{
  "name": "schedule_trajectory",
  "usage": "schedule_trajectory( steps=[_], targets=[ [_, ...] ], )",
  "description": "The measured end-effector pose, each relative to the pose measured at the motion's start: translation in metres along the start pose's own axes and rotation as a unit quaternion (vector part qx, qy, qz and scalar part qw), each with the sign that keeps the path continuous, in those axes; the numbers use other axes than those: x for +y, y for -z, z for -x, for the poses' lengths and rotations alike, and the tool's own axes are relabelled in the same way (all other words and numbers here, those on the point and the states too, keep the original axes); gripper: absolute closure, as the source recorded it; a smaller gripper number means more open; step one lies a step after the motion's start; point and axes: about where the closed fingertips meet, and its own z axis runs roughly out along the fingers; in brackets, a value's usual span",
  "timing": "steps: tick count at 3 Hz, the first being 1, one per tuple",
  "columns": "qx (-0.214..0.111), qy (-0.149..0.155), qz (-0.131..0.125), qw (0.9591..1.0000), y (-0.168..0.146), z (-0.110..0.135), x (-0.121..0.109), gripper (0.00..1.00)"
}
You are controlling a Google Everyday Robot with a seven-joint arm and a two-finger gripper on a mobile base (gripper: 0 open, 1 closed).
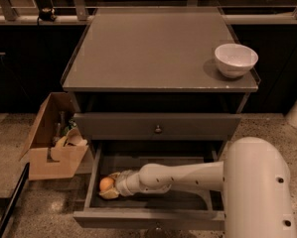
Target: Pick orange from middle drawer and place on counter
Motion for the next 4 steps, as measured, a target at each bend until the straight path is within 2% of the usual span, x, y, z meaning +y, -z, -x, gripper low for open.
schedule_trajectory(
  steps=[1,2,3,4],
  targets=[
    [0.0,0.0,0.0,1.0,0.0,0.0,0.0,1.0],
    [0.0,0.0,0.0,1.0,0.0,0.0,0.0,1.0],
    [-0.014,0.004,0.008,0.9999,0.005,0.006,0.002,1.0],
    [-0.044,0.017,0.001,0.9989,0.036,0.026,-0.001,1.0]
  ],
)
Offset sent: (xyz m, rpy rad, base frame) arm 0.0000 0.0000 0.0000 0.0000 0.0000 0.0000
